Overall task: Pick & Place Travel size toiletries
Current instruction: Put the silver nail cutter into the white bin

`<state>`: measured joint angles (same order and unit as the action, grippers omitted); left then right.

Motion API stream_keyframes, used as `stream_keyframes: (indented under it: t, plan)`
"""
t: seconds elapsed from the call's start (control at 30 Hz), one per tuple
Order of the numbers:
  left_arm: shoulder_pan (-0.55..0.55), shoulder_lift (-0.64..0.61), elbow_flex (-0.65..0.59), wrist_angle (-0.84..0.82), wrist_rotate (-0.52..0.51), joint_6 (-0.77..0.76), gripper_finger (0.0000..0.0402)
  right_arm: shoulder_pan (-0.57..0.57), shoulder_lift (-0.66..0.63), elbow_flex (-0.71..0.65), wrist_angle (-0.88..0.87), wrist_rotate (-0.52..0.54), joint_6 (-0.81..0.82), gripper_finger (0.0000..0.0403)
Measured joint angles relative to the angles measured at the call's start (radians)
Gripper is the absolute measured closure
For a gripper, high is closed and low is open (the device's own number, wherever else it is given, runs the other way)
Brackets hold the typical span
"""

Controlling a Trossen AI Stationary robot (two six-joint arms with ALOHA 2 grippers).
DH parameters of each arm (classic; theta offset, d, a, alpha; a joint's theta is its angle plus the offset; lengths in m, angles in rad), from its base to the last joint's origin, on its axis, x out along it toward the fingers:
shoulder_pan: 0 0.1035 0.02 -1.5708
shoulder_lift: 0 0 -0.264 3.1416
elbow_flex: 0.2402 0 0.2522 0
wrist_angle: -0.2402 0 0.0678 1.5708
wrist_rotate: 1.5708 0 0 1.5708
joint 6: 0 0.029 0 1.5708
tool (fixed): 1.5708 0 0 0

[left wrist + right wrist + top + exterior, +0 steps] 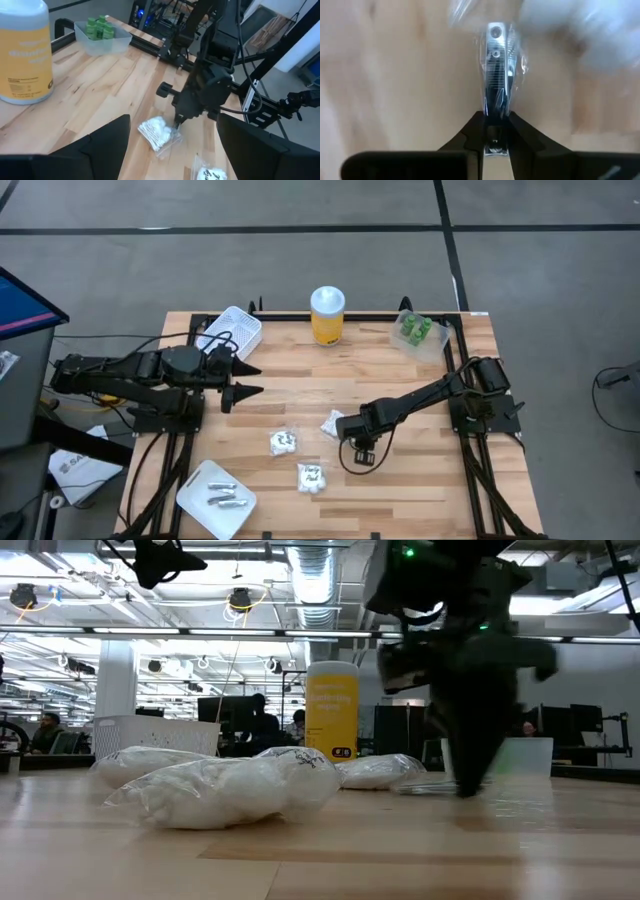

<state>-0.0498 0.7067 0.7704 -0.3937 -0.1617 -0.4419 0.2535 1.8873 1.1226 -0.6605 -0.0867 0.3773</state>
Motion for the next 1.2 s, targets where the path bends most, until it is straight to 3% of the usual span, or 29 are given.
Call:
stream_keyframes:
  t: [0.17, 0.37, 0.5, 0.67, 0.87, 1.2]
  plan:
    - [0.0, 0.0, 0.0, 0.015, -0.026, 0.0, 0.0107, -0.031, -0.096, -0.005, -0.062, -0.059, -0.138, 0.0356]
    - [0.0, 0.009, 0.0, 0.044, -0.054, 0.003, 0.0107, -0.114, -0.282, -0.004, -0.076, -0.015, -0.183, 0.0356]
    - [0.001, 0.042, 0.0, 0.152, -0.057, 0.072, 0.0107, -0.189, -0.414, -0.003, 0.052, 0.047, -0.186, 0.0356]
    - [0.036, 0.136, 0.0, 0.356, -0.049, 0.204, 0.011, -0.282, -0.526, 0.001, 0.334, 0.071, -0.198, 0.0356]
    - [0.112, 0.282, 0.0, 0.572, 0.039, 0.254, 0.0114, -0.313, -0.554, 0.002, 0.593, 0.061, -0.226, 0.0356]
    - [0.244, 0.486, 0.001, 0.922, 0.245, 0.245, 0.0114, -0.313, -0.522, 0.001, 0.676, 0.061, -0.231, 0.0356]
